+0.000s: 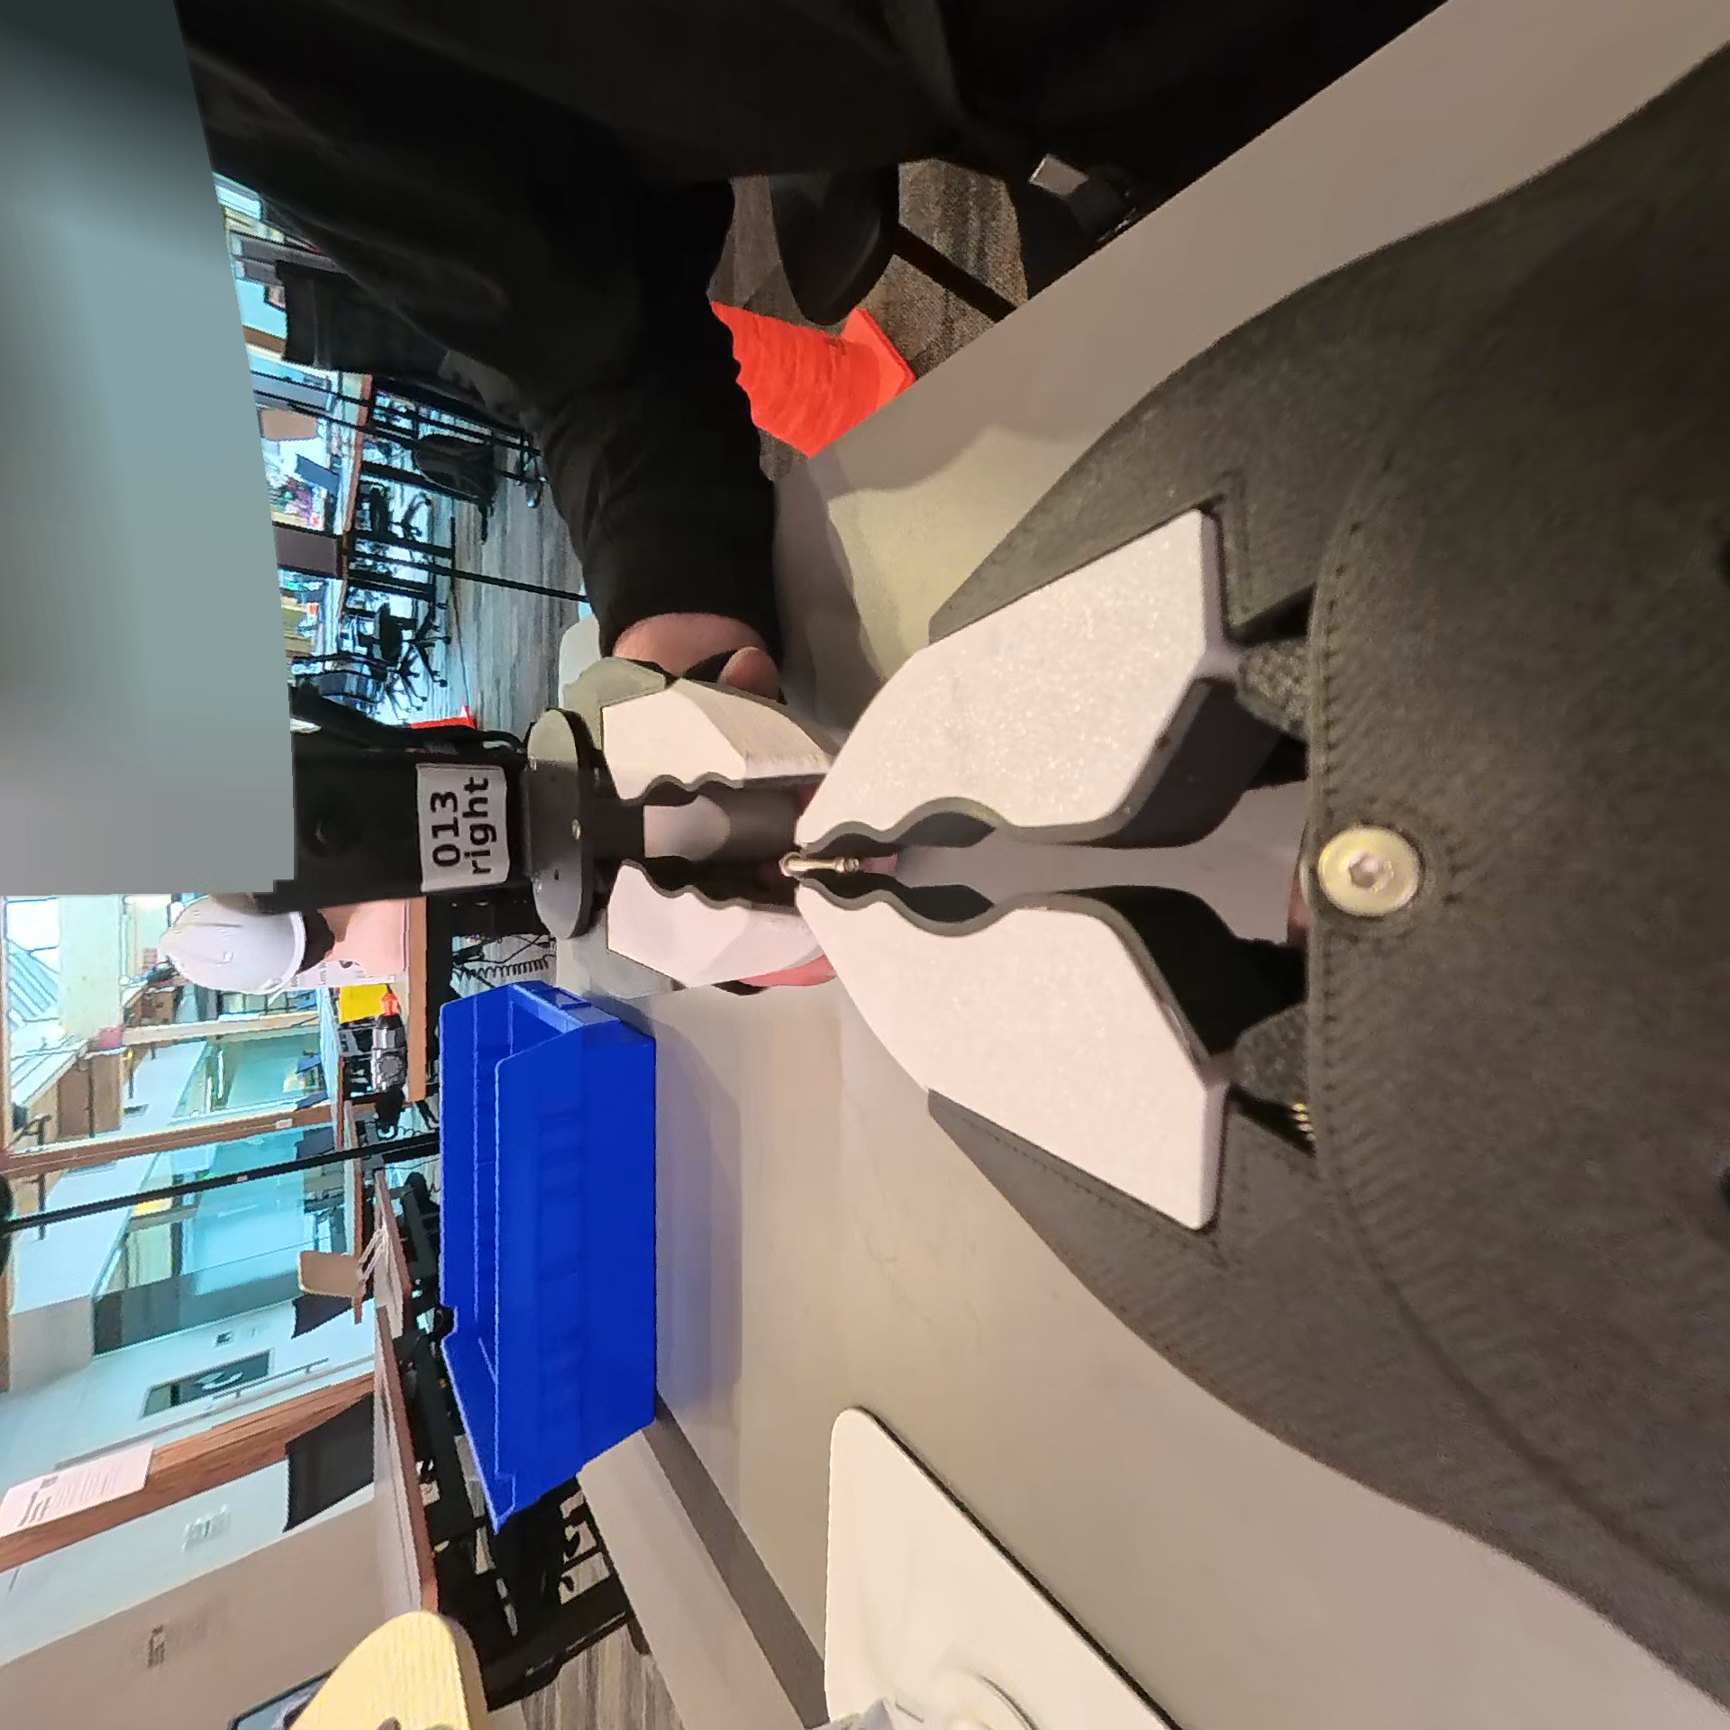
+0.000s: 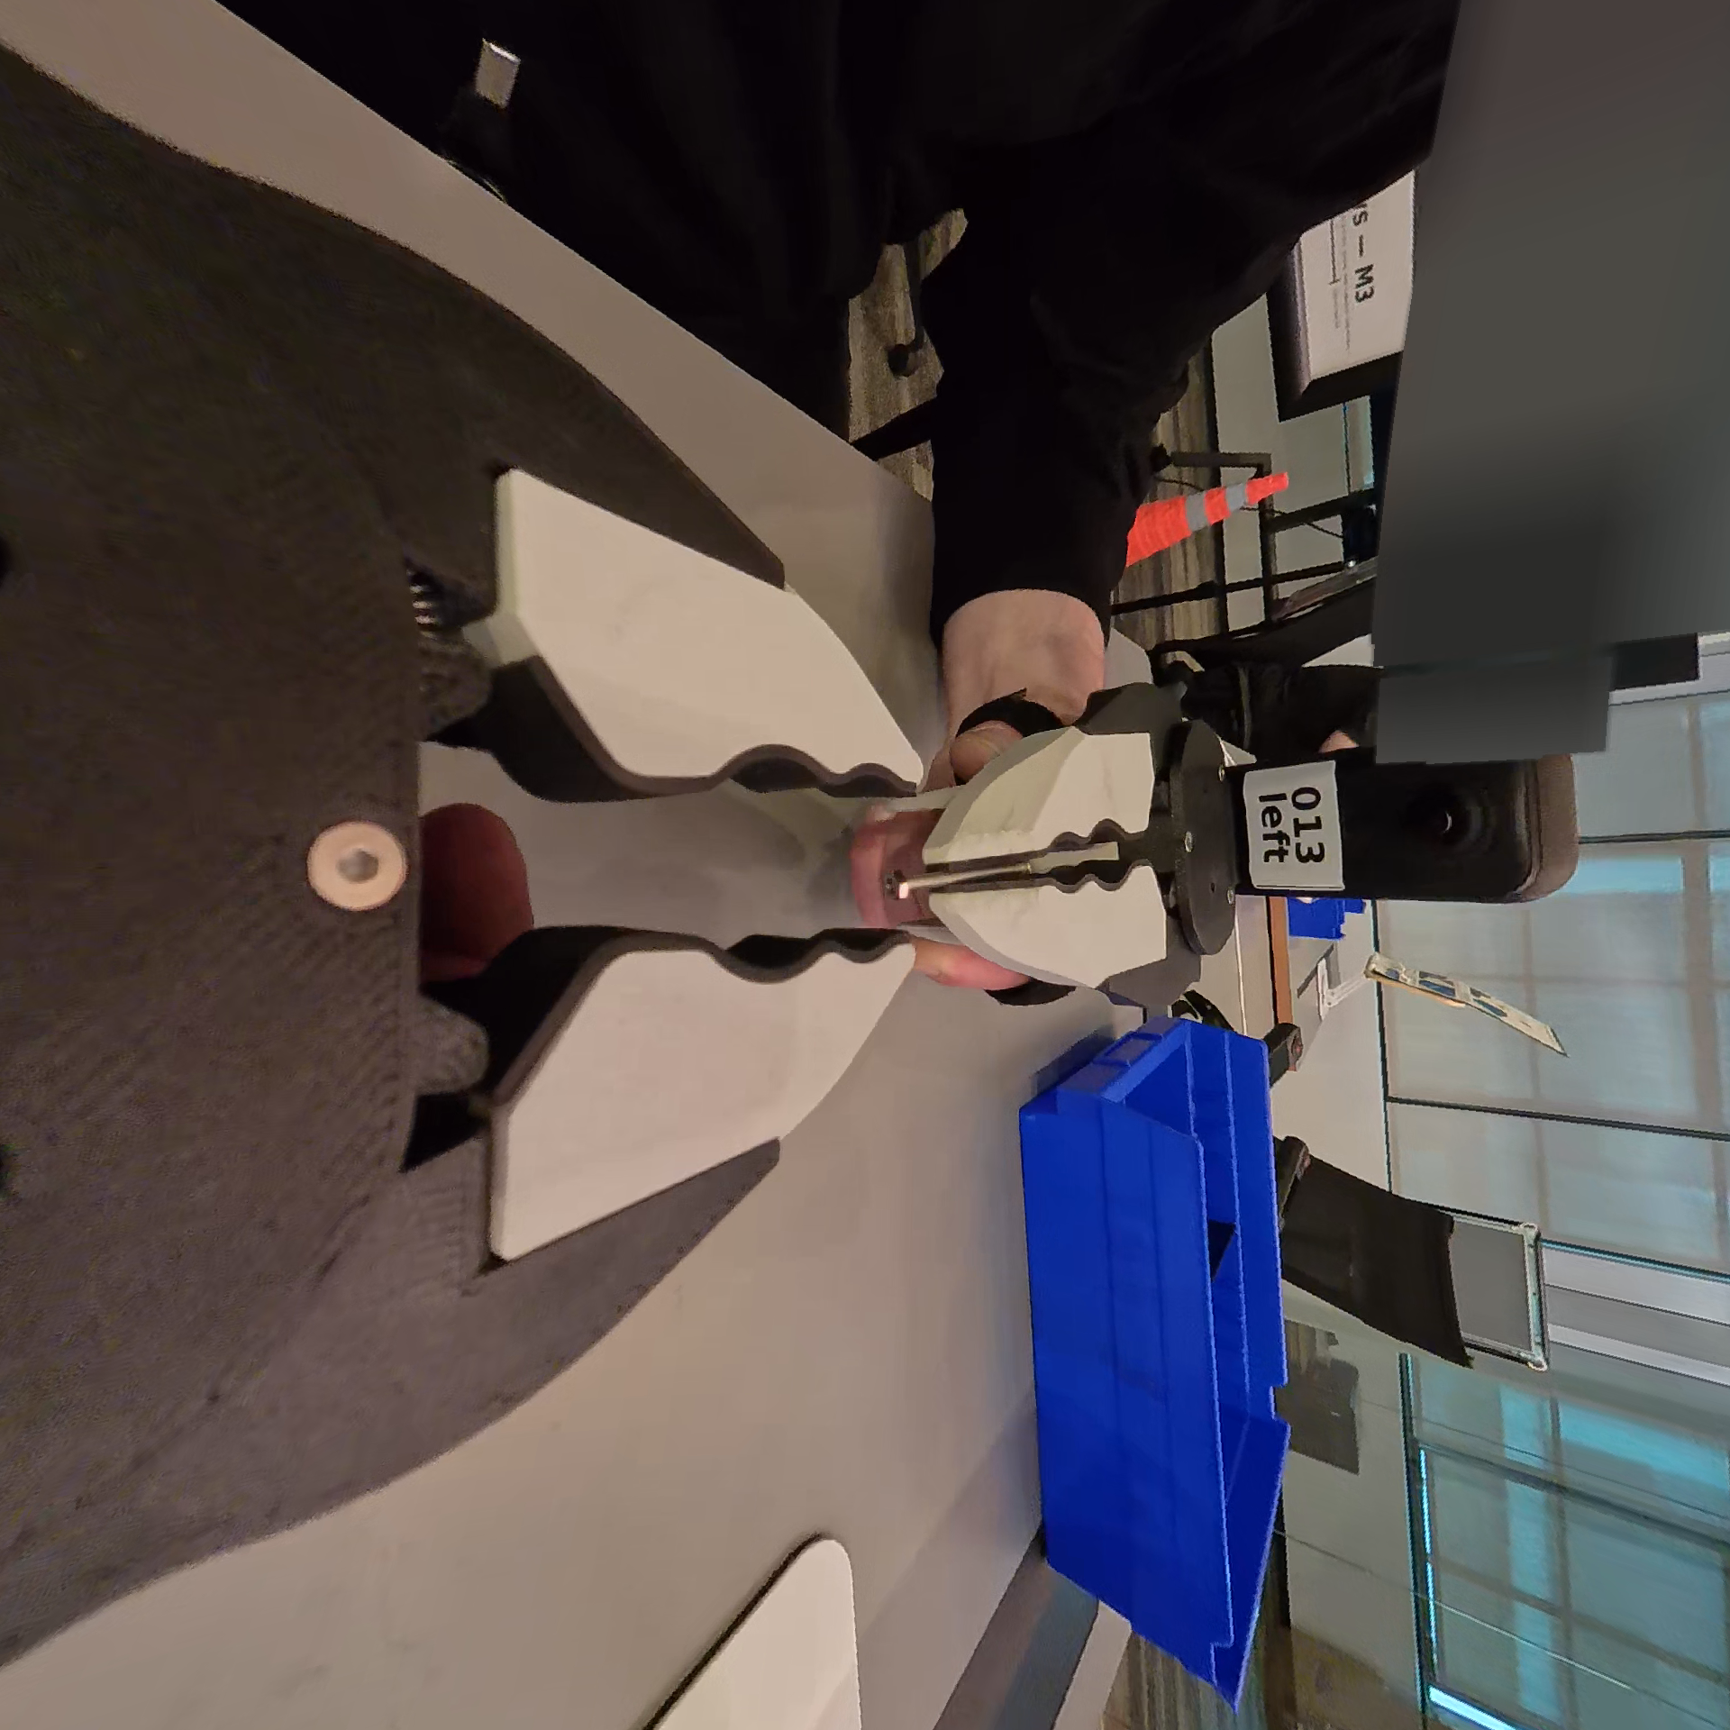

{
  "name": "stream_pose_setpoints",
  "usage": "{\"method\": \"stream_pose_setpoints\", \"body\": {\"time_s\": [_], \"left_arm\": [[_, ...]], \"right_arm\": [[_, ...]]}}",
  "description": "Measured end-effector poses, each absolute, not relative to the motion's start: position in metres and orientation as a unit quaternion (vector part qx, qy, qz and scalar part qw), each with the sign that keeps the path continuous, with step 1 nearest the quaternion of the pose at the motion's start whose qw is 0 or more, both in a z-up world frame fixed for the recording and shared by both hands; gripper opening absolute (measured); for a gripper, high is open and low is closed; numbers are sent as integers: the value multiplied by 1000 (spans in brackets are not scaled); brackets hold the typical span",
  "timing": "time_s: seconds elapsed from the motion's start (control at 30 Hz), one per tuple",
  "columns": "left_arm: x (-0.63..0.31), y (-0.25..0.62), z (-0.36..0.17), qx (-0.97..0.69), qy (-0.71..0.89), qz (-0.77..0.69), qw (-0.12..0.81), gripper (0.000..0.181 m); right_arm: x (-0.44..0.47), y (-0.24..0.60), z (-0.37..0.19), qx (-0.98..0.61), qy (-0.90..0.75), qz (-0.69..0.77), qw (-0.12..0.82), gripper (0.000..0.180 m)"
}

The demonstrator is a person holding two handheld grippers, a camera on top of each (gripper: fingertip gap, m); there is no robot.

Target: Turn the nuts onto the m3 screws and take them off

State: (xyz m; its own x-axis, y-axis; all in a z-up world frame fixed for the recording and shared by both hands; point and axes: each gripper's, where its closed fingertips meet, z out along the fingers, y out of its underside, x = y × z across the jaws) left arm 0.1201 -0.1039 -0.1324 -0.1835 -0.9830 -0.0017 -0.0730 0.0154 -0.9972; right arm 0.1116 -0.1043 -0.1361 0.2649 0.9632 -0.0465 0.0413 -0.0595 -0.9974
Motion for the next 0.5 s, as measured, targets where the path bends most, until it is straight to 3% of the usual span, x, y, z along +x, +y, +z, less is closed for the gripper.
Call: {"method": "stream_pose_setpoints", "body": {"time_s": [0.5], "left_arm": [[118,-98,-124,-471,530,-555,435,2]], "right_arm": [[115,-102,-133,-574,-447,378,572,23]]}}
